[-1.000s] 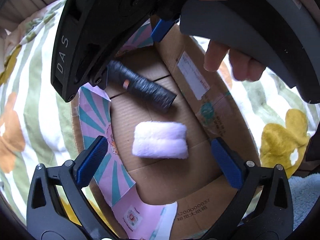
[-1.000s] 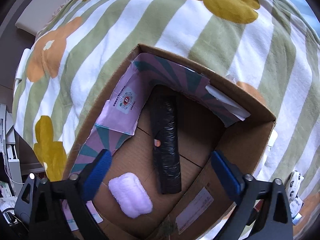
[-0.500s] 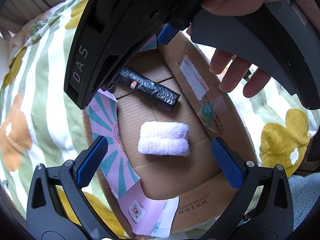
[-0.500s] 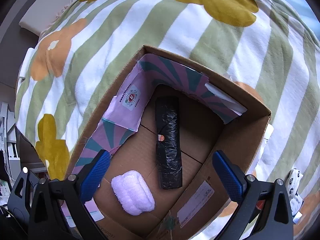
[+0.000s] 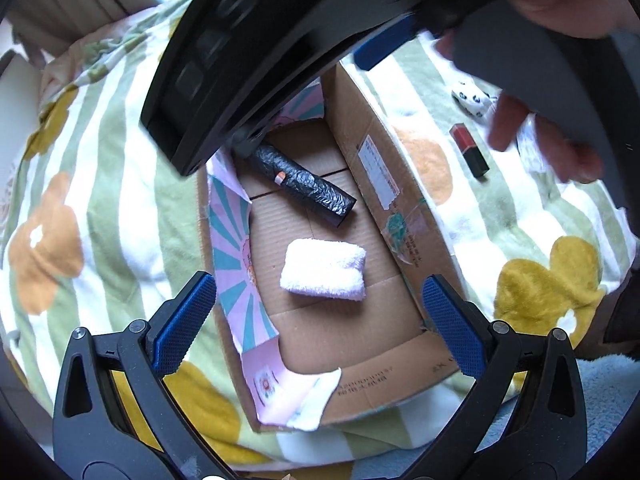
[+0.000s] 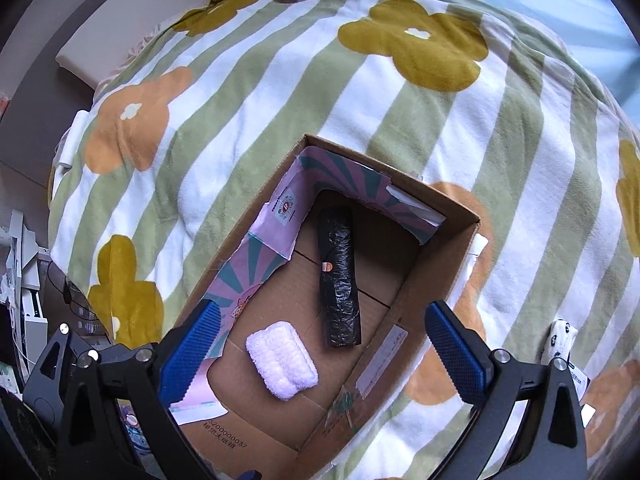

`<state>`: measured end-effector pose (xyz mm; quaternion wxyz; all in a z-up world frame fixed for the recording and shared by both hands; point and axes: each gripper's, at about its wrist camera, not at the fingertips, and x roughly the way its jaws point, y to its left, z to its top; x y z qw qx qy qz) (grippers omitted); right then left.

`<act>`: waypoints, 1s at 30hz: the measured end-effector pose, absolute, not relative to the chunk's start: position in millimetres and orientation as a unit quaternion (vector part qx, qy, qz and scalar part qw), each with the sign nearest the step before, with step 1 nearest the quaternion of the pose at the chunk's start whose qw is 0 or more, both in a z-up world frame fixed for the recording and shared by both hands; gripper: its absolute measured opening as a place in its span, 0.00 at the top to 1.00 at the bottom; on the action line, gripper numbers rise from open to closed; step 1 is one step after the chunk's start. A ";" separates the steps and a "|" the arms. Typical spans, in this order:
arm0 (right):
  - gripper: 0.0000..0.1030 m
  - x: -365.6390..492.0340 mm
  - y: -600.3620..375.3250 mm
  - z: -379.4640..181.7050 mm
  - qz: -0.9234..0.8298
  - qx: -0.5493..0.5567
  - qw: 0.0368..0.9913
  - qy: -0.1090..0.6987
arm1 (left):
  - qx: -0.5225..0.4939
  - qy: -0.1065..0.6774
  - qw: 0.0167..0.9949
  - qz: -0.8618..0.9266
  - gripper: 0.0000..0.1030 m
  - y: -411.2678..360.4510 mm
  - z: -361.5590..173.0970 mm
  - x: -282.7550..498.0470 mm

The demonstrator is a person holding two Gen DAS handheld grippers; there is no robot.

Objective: Organize objects
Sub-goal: 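Lower both items into the box and open the left and right tools, then move both tools back over the remaining items beside the box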

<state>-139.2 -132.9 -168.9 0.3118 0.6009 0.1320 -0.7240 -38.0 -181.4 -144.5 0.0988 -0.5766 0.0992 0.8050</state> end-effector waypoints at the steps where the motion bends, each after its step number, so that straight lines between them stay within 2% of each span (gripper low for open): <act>1: 0.01 -136.6 -129.5 -162.2 -0.728 0.598 0.311 0.130 | -0.574 0.097 0.090 0.808 0.00 -181.9 -140.7 -35.4; 8: 0.01 -113.6 -94.2 -116.4 -0.753 0.576 0.300 0.112 | -0.556 0.076 0.038 0.827 0.00 -188.5 -112.0 -21.2; 16: 0.01 -83.6 -27.7 -72.0 -0.801 0.535 0.256 0.081 | -0.535 0.034 0.027 0.844 0.00 -179.2 -79.9 -9.9; 25: 0.01 -55.4 69.1 -48.9 -0.845 0.509 0.145 0.075 | -0.507 0.034 0.046 0.860 0.00 -123.8 -49.4 -8.2; 30: 0.01 -41.3 119.0 -50.8 -0.849 0.512 0.117 0.057 | -0.505 0.018 0.066 0.861 0.00 -94.0 -41.1 -11.3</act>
